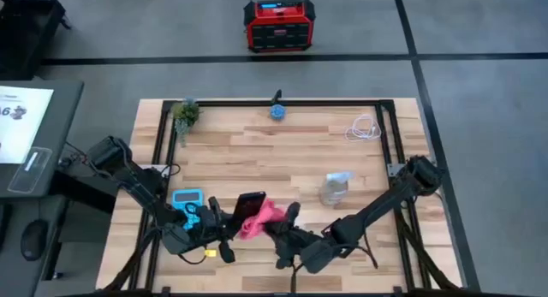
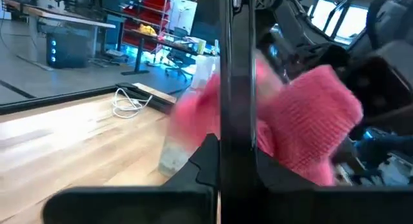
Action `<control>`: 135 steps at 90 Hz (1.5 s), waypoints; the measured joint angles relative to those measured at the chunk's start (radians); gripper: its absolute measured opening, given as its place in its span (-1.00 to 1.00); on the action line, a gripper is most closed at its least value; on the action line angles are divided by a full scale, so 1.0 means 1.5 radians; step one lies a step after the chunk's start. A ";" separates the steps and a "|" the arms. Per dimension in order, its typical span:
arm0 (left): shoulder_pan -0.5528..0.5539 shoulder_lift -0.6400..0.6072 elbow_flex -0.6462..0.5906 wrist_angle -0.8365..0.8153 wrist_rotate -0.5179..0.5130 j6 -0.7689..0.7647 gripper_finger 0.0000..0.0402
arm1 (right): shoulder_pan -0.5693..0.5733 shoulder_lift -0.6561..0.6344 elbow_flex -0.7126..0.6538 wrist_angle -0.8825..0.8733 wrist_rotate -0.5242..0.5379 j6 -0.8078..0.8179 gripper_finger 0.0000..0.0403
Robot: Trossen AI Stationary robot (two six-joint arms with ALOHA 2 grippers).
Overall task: Apply microfiber cloth
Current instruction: Wipe the back of the black cellphone using pink microfiber cloth
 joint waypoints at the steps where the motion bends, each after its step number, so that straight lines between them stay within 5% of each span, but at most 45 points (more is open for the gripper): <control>1: 0.001 0.000 0.000 0.000 0.000 0.000 -0.97 | 0.000 0.000 0.000 0.000 -0.008 0.000 -1.00; 34: 0.021 0.000 0.000 0.001 0.031 -0.001 -0.97 | -0.046 0.011 0.000 0.099 -0.064 -0.041 -1.00; 54: 0.019 -0.001 0.000 0.001 0.039 0.011 -0.97 | -0.019 0.008 0.000 0.104 0.145 -0.121 -1.00; 69: 0.012 -0.001 0.001 -0.025 0.063 0.001 -0.97 | 0.007 -0.013 0.000 0.170 0.216 -0.215 -1.00; 85: 0.012 -0.001 0.001 -0.037 0.111 -0.012 -0.97 | 0.011 -0.036 0.000 0.242 0.185 -0.252 -1.00; 109: 0.010 -0.001 0.001 -0.043 0.165 0.010 -0.97 | -0.011 -0.034 0.000 0.117 -0.036 -0.152 -1.00; 135: -0.005 -0.001 0.001 -0.035 0.174 0.016 -0.97 | 0.001 -0.034 0.000 0.169 0.054 -0.125 -1.00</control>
